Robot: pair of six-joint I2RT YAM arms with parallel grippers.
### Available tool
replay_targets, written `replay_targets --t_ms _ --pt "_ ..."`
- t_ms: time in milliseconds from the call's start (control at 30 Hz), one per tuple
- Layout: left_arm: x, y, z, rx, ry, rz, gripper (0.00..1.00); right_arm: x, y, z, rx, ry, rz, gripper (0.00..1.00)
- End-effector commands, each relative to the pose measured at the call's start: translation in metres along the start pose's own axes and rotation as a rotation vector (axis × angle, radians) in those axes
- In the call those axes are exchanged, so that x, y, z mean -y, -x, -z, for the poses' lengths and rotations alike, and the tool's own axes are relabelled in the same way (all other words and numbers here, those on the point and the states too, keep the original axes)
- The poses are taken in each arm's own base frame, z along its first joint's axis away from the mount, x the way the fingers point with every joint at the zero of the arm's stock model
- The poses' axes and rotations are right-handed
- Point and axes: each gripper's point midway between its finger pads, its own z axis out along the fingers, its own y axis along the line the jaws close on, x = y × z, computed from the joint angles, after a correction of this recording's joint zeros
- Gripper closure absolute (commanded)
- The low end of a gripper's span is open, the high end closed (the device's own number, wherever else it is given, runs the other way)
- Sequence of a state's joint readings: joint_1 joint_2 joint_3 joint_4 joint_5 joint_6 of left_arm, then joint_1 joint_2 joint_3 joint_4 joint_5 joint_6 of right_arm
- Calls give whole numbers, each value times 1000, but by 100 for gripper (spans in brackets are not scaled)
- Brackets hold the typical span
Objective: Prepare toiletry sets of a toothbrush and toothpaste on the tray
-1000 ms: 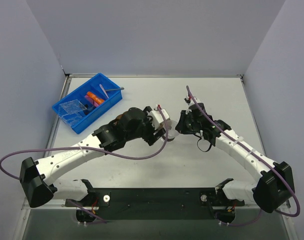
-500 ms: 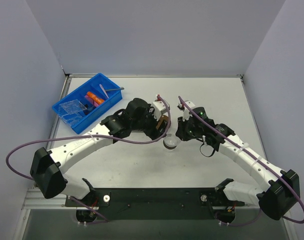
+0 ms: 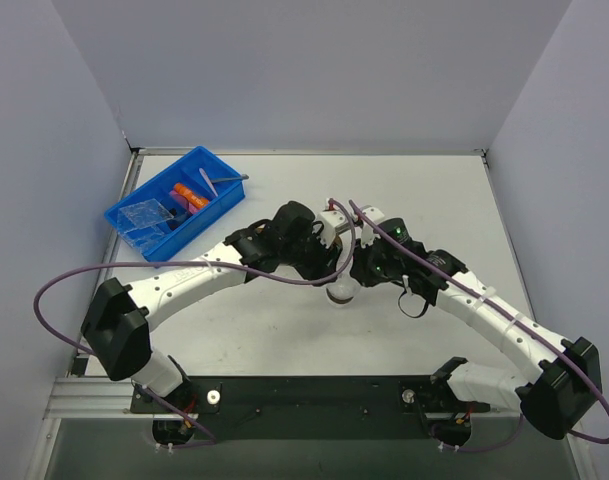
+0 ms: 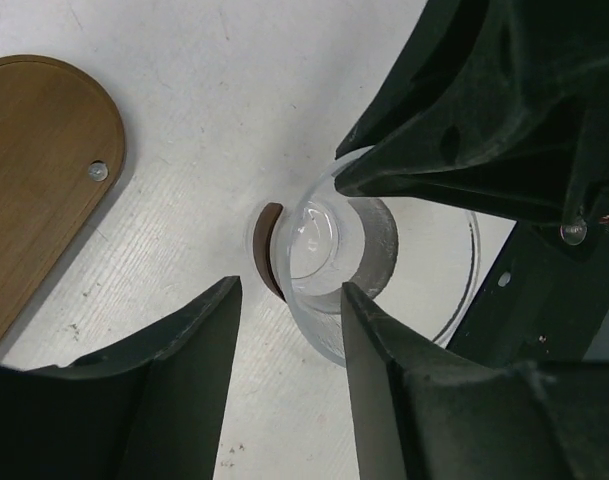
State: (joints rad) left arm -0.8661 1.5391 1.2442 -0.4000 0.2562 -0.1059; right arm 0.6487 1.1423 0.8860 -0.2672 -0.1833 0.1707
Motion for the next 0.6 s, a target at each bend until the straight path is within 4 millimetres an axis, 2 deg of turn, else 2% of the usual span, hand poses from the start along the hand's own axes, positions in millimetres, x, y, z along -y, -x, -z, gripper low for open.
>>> replay_targets --t_ms 0,67,100,200,367,533,567 --pt "16 18 0 33 -41 -3 58 -7 23 7 98 15 41 100" --pt "17 16 -3 26 -44 -6 73 -5 25 7 103 -2 42 100" --pt "18 15 -3 23 -44 -5 87 -6 26 7 104 -4 44 100" --pt "20 14 -6 17 -46 -5 100 -1 29 7 113 -37 32 100" --pt "18 15 -5 26 -26 10 100 7 37 10 148 -101 -33 98" --pt "10 21 -2 87 36 75 100 20 45 18 210 -194 -125 75" --pt "9 24 2 108 51 110 100 20 46 19 222 -197 -139 64"
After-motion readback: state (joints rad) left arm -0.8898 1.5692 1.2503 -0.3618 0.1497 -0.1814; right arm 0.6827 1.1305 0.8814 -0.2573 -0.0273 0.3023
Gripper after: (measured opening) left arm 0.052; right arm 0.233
